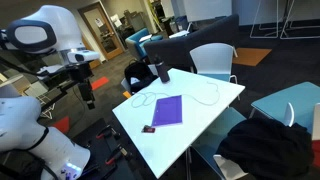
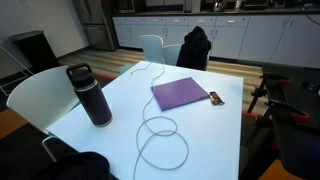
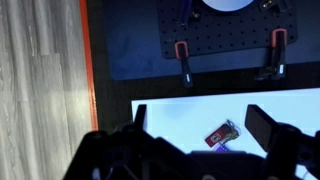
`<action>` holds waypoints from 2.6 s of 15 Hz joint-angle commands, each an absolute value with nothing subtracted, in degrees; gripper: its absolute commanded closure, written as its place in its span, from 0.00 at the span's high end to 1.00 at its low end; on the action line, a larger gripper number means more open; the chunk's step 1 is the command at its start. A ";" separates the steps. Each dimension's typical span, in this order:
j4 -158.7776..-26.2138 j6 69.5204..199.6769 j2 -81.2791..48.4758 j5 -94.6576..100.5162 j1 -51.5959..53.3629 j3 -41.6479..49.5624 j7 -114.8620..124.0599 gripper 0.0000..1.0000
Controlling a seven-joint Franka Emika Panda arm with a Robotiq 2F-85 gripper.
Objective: Remove the black lid from the top of the flask on the left and put it on the table
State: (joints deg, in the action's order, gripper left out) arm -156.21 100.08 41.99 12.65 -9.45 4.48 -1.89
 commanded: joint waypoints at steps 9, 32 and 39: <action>-154.68 104.16 41.59 12.72 -7.32 4.64 -2.21 1.00; -142.06 147.81 20.97 -4.99 10.81 8.15 -18.59 1.00; -120.92 141.94 -1.87 -34.15 21.38 10.58 -49.56 1.00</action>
State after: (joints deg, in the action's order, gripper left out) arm -132.16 148.45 8.23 -27.42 23.73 14.08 -39.74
